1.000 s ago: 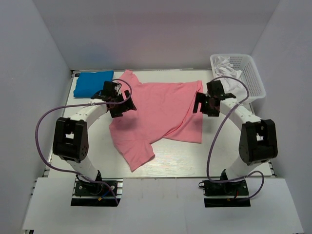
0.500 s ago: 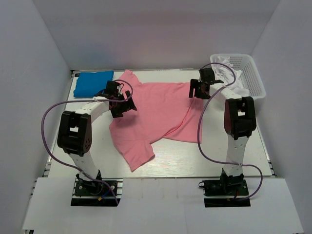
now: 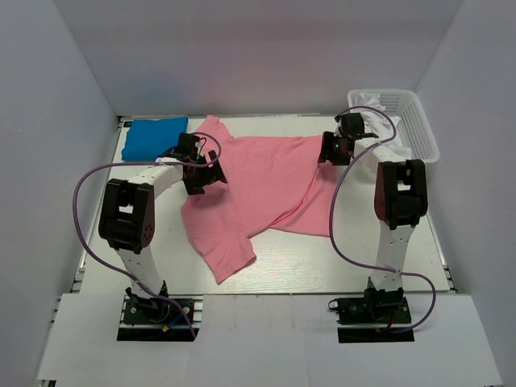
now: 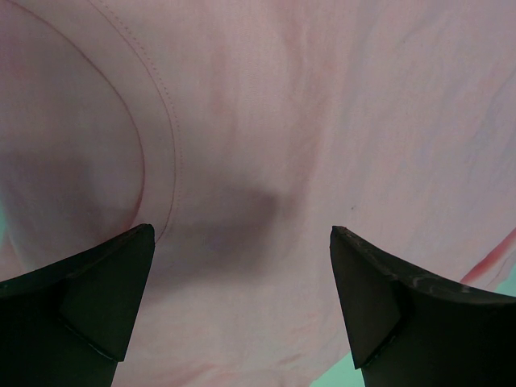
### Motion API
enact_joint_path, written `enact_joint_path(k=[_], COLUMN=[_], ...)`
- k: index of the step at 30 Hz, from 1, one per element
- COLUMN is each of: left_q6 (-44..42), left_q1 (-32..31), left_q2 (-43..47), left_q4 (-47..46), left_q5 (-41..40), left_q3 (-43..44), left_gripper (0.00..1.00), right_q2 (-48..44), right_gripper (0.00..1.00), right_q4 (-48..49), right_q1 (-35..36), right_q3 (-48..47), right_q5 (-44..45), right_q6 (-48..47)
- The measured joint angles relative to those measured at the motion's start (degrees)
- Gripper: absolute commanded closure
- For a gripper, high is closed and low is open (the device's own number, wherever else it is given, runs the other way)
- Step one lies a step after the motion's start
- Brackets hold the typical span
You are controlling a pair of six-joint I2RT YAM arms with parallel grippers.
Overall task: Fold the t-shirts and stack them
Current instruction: Flatten out the tshirt
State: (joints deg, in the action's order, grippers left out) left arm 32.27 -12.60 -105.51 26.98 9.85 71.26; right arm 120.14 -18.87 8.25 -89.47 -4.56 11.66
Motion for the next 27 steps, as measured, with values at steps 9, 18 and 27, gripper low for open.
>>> enact_joint_path(k=[9,18,27], left_q6=[0.13,0.13,0.13], left_q1=[0.00,0.00,0.00], left_q2=[-0.13,-0.13,-0.15], left_q4=[0.04,0.07,0.07], left_q5=[-0.04,-0.04,-0.04], left_q3=[0.04,0.04,0.04], left_gripper=[0.00,0.00,0.00], right_q2=[1.14,1.86,1.86], right_gripper=[0.43,0.43,0.64], right_q4=[1.11,1.81,3.50], right_q1=[-0.26,-2.05,-2.51], right_q3=[0.02,1.36,2.23], right_q5=[-2.71,-3.85,-7.72], right_q6=[0.22,1.40,1.07])
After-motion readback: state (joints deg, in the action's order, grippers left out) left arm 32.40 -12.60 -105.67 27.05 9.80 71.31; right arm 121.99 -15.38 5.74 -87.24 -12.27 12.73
